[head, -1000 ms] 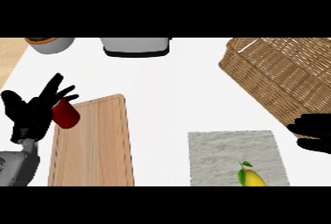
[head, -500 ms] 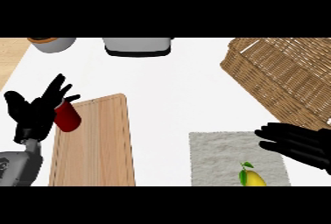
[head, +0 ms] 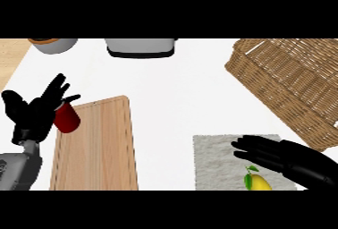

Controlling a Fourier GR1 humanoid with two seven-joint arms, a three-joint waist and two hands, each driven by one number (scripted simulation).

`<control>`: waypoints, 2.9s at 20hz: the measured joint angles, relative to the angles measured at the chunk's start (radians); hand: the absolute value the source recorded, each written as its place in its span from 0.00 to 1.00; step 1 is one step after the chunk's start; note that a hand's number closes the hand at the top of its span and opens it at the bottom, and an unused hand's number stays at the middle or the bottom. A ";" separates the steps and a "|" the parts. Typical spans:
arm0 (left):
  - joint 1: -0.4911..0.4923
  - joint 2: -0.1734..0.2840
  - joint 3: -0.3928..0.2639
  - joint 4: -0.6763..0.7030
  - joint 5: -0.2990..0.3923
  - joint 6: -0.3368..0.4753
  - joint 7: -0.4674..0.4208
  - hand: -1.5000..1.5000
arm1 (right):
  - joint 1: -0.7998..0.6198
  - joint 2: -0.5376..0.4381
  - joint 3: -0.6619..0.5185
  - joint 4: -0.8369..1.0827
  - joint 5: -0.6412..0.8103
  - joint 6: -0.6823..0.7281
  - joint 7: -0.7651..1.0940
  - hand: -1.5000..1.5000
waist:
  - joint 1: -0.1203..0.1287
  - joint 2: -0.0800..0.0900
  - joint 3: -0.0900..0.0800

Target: Pick the lemon from the placemat and place it in the basket

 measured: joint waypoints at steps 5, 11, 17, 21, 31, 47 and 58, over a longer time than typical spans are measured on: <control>0.002 -0.013 0.016 -0.021 -0.020 -0.002 0.022 0.50 | -0.010 0.019 0.053 0.099 0.123 -0.046 -0.055 0.00 | -0.001 -0.001 0.000; 0.002 -0.029 0.047 0.014 -0.039 -0.037 -0.006 0.50 | -0.040 0.034 0.059 0.206 0.225 -0.094 -0.118 0.00 | -0.002 0.000 0.000; 0.007 -0.048 0.069 0.011 -0.067 -0.052 -0.023 0.50 | -0.055 0.038 0.034 0.260 0.247 -0.111 -0.168 0.00 | -0.003 -0.002 0.001; -0.002 -0.052 0.072 -0.027 -0.074 -0.047 0.024 0.50 | -0.037 0.013 0.035 0.271 0.231 -0.122 -0.205 0.00 | -0.003 -0.002 0.000; 0.002 -0.064 0.103 -0.017 -0.085 -0.082 0.028 0.50 | 0.000 0.018 0.073 0.275 0.279 -0.185 -0.240 0.00 | -0.004 -0.001 -0.001; 0.016 -0.114 0.120 -0.031 -0.131 -0.096 0.022 0.50 | -0.023 0.091 0.110 0.385 0.518 -0.313 -0.324 1.00 | -0.003 -0.005 -0.008; 0.014 -0.108 0.136 -0.023 -0.134 -0.097 0.018 0.50 | -0.077 0.445 -0.119 0.417 0.508 -0.283 0.273 1.00 | -0.027 -0.001 -0.019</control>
